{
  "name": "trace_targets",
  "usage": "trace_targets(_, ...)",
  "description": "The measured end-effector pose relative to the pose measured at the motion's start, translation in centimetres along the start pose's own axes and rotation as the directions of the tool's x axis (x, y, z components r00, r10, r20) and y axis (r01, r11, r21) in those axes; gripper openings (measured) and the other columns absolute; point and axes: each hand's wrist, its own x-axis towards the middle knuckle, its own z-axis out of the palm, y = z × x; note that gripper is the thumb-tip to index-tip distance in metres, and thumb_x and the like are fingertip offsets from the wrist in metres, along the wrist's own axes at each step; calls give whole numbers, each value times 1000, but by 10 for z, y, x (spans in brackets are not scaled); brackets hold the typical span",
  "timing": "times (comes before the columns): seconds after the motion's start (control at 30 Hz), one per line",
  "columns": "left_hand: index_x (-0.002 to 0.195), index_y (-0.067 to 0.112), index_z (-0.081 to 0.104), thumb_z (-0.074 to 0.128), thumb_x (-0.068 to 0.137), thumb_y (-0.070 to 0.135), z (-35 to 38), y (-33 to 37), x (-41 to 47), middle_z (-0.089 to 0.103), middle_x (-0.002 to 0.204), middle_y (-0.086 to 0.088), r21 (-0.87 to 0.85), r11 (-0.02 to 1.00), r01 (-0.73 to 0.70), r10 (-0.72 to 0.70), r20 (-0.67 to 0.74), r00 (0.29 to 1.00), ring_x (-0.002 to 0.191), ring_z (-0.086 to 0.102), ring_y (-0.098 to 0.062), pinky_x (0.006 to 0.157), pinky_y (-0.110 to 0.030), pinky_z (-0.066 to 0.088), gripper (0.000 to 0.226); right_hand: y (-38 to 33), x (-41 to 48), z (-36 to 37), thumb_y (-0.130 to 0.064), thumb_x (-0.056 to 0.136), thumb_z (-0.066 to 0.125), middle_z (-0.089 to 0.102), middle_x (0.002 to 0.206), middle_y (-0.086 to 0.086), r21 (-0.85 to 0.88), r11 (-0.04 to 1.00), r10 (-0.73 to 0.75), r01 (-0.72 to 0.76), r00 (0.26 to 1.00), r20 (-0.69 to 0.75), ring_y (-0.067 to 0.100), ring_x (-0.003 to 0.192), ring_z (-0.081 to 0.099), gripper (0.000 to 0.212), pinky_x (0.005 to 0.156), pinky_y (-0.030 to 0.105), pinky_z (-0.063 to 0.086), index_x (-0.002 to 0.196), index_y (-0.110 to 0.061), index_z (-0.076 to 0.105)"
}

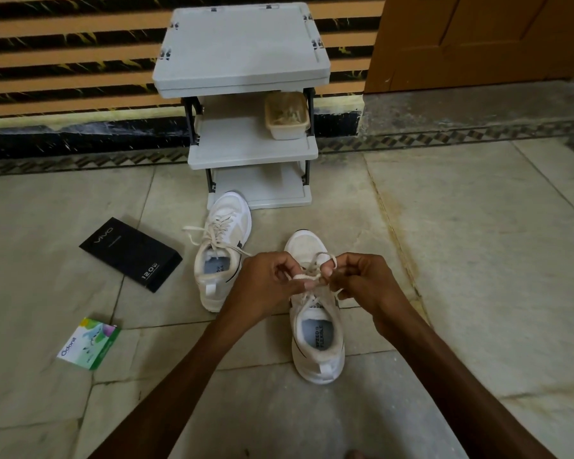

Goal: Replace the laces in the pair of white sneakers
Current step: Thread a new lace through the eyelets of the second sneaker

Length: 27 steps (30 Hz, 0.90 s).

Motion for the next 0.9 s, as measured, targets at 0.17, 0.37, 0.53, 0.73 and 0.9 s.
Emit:
trace_targets(0.17, 86, 13, 69, 70, 84, 35, -14, 19, -3, 71, 78, 0, -259, 961, 99, -33, 249, 968, 74, 63, -5, 72, -19, 49, 23, 2, 0, 2, -12, 87, 70, 75, 76, 3, 29, 1000, 8, -8, 1000, 11, 9, 62, 64, 6, 55, 20, 52, 83, -13, 75)
trace_targets(0.37, 80, 33, 76, 69, 80, 55, -26, 32, -5, 56, 81, 10, 455, 890, -35, 50, -21, 999, 81, 55, -9, 75, -29, 40, 23, 0, -3, 2, -6, 87, 66, 75, 77, 3, 1, 1000, -10, 10, 1000, 19, 10, 64, 65, 11, 57, 22, 53, 85, -12, 75)
trace_targets(0.53, 79, 32, 71, 66, 83, 51, -22, 39, -10, 47, 108, 16, 746, 658, -105, 201, -39, 979, 112, 34, -11, 86, -34, 15, 20, -1, -4, 8, -18, 87, 70, 75, 77, 3, -21, 1000, 1, -1, 1000, 8, 17, 68, 68, 9, 63, 32, 55, 84, -11, 75)
trace_targets(0.73, 89, 25, 67, 57, 83, 33, -15, 18, -11, 58, 105, 10, 930, 358, -88, 23, 85, 996, 117, 34, -22, 90, -46, 15, 14, 17, -2, -12, -30, 95, 61, 72, 63, -3, -174, 984, -26, -28, 953, -301, 11, 57, 68, 26, 56, 25, 56, 76, -17, 73)
trace_targets(0.9, 97, 24, 66, 54, 88, 31, -11, 7, -14, 65, 107, 3, 950, 300, -83, -182, 142, 973, 122, 38, -27, 103, -55, 13, 17, 43, 3, -23, -39, 96, 55, 72, 72, 2, -622, 740, 91, -258, 954, -287, 17, 66, 68, 36, 67, 31, 56, 81, -12, 73)
